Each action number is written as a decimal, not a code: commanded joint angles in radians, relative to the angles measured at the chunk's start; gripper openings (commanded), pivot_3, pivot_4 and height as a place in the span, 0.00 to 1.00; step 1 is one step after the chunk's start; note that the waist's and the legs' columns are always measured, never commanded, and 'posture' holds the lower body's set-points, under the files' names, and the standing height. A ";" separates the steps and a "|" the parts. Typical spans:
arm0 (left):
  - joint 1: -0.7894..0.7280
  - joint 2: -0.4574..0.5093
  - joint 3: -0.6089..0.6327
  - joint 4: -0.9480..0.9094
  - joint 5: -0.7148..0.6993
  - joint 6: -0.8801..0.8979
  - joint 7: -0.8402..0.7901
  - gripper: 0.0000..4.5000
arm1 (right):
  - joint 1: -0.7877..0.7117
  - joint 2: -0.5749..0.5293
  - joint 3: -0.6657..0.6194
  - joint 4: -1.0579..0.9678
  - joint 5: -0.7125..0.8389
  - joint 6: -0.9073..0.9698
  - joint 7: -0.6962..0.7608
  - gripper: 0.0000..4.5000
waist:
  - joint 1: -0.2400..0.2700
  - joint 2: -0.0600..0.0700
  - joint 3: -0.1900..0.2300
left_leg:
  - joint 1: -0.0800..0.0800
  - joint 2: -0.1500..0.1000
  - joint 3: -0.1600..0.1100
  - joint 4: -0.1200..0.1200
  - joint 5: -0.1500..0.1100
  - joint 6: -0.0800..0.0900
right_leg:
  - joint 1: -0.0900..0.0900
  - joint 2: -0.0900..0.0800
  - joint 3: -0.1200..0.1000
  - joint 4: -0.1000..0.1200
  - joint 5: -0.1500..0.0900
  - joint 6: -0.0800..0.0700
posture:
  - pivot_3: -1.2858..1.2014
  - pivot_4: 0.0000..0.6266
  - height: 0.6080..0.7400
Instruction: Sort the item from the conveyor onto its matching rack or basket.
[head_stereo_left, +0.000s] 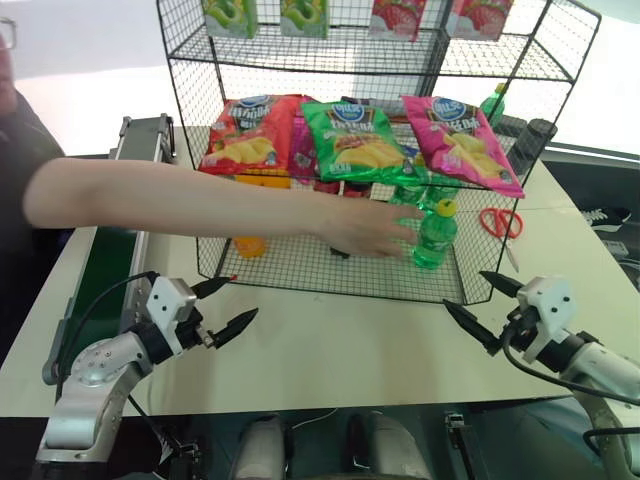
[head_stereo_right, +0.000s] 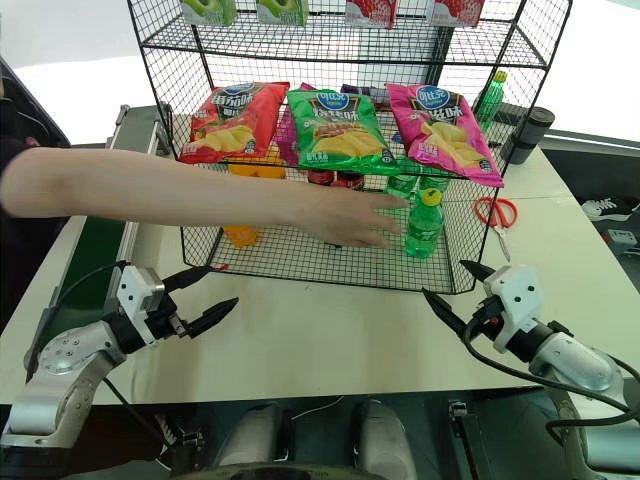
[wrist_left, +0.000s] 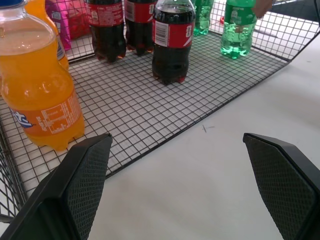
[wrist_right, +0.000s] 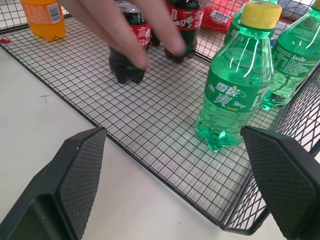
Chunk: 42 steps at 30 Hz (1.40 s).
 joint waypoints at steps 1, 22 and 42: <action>-0.014 -0.002 0.003 -0.012 0.011 -0.019 0.005 1.00 | -0.011 -0.006 -0.010 -0.008 0.000 -0.010 -0.002 0.99 | 0.000 0.000 0.000 | 0.000 0.000 0.000 0.000 0.000 0.000 | 0.000 0.000 0.000 0.000 0.000 0.000 | 0.52 0.24 0.96; -0.003 -0.005 0.001 -0.010 0.022 -0.022 0.012 1.00 | -0.008 0.011 0.011 -0.009 -0.011 -0.019 -0.013 0.99 | -0.001 0.000 0.000 | 0.000 0.000 0.000 0.000 0.000 0.000 | 0.000 0.000 0.000 0.000 0.000 0.000 | 0.52 0.24 0.96; -0.018 -0.024 -0.009 -0.011 0.029 -0.017 0.025 1.00 | -0.048 0.009 0.041 -0.025 -0.008 0.005 -0.039 0.99 | 0.000 0.000 0.000 | 0.000 0.000 0.000 0.000 0.000 0.000 | 0.000 0.000 0.000 0.000 0.000 0.000 | 0.52 0.24 0.96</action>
